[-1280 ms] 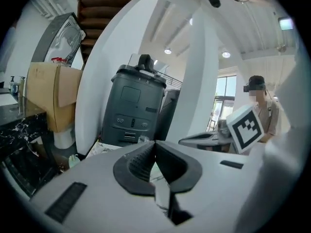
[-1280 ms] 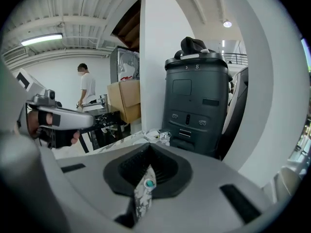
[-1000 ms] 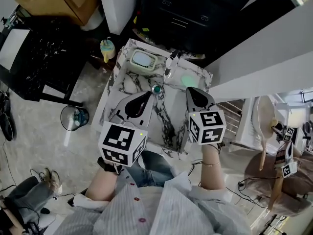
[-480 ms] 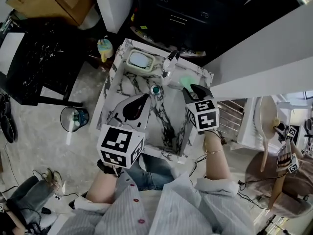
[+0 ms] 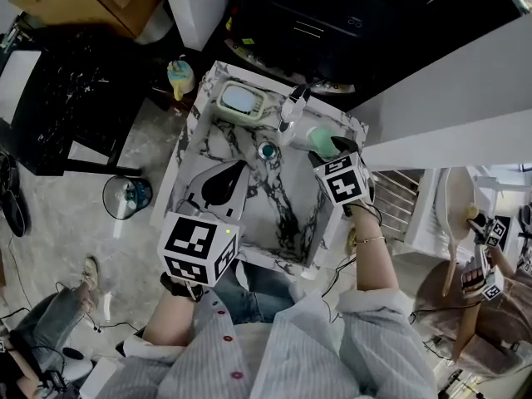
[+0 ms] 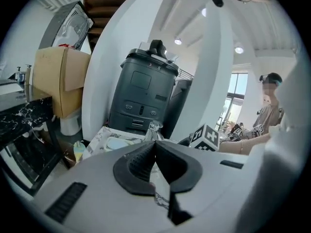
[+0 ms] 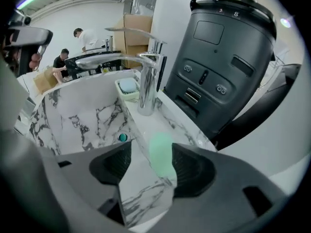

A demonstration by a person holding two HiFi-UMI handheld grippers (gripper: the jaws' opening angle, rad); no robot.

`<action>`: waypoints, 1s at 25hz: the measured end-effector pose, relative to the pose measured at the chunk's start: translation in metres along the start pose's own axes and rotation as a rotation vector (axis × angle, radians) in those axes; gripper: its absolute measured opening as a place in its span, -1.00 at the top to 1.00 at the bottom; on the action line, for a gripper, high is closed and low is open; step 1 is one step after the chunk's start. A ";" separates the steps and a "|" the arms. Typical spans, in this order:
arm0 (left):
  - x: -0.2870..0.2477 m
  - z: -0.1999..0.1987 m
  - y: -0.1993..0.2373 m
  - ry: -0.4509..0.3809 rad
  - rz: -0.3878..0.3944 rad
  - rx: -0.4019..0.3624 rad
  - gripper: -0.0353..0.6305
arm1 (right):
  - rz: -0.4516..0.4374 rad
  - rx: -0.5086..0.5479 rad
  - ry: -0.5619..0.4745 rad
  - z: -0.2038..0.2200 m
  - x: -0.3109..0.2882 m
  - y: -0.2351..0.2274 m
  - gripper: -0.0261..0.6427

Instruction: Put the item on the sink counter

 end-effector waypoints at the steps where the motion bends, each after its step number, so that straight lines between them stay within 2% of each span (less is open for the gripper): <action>1: 0.000 0.000 0.001 -0.002 -0.004 0.003 0.85 | 0.000 0.022 0.012 0.001 -0.005 -0.001 0.14; 9: -0.003 -0.001 0.007 -0.001 -0.019 0.013 0.85 | 0.045 0.175 0.101 0.007 -0.034 -0.002 0.05; 16: -0.004 -0.003 0.012 0.006 -0.027 0.012 0.85 | 0.082 0.250 0.149 0.009 -0.052 -0.003 0.06; 19: -0.003 -0.004 0.016 0.005 -0.035 0.015 0.85 | 0.115 0.287 0.144 0.009 -0.054 -0.002 0.13; 22: -0.002 -0.003 0.018 0.001 -0.044 0.022 0.85 | 0.125 0.293 0.135 0.010 -0.054 -0.001 0.15; 25: -0.001 -0.004 0.019 -0.006 -0.047 0.026 0.85 | 0.106 0.249 0.145 0.010 -0.052 -0.004 0.18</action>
Point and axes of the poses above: the fingertips, and each gripper's own axes: x backward along the fingers, y to its left, z out of its underside, the point moved 8 cm from there along x, backward along the fingers, and after that the axes turned 13 degrees about z, right-handed, at the moved point
